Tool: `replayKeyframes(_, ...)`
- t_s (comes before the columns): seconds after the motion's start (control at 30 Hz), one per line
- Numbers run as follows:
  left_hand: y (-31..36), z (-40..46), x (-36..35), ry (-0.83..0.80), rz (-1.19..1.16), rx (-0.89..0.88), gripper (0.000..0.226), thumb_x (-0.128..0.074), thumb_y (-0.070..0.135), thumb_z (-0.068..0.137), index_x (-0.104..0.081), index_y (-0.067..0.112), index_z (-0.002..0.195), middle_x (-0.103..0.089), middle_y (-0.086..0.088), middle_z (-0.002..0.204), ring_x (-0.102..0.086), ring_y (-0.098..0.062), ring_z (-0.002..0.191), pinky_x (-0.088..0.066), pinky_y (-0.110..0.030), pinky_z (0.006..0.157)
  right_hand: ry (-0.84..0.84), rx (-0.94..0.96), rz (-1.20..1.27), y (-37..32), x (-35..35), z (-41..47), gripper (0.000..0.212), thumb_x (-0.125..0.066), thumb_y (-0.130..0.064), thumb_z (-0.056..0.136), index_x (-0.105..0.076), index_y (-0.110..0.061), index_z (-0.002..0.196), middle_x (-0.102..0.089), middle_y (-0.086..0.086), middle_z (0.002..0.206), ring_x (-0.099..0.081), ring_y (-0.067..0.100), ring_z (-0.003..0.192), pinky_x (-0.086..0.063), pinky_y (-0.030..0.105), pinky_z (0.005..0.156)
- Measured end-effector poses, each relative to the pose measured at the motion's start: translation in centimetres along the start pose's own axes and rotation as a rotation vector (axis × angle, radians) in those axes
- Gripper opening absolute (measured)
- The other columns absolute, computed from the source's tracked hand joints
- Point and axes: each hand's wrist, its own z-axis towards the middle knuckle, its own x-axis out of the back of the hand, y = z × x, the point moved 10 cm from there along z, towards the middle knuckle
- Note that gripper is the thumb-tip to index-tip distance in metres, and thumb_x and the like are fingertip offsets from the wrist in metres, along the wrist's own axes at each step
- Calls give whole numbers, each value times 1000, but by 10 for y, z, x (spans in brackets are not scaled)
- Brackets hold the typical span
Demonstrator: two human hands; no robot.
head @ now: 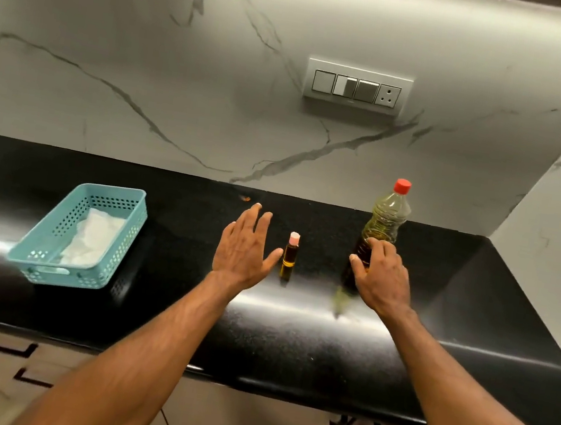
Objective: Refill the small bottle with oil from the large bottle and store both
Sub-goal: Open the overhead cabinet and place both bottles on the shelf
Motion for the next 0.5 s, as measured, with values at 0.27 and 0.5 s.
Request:
replayKeyframes(0.27, -12, -3, 1, -1, 3, -15, 76, -52, 55, 88, -25, 15, 146, -16, -11, 158, -19, -27, 146, -26, -48, 116, -1, 10, -21, -5, 1, -8, 53, -54, -42, 94, -45, -12, 136, -51, 10, 130, -54, 25, 112, -48, 43, 95)
replayKeyframes(0.5, -22, -5, -1, -19, 0, -37, 81, -44, 57, 91, -11, 13, 151, -4, -10, 161, -5, -26, 149, -12, -47, 119, 26, 19, -17, -14, -3, -12, 55, -53, -43, 94, -44, -11, 138, -50, 10, 132, -52, 24, 116, -47, 42, 98)
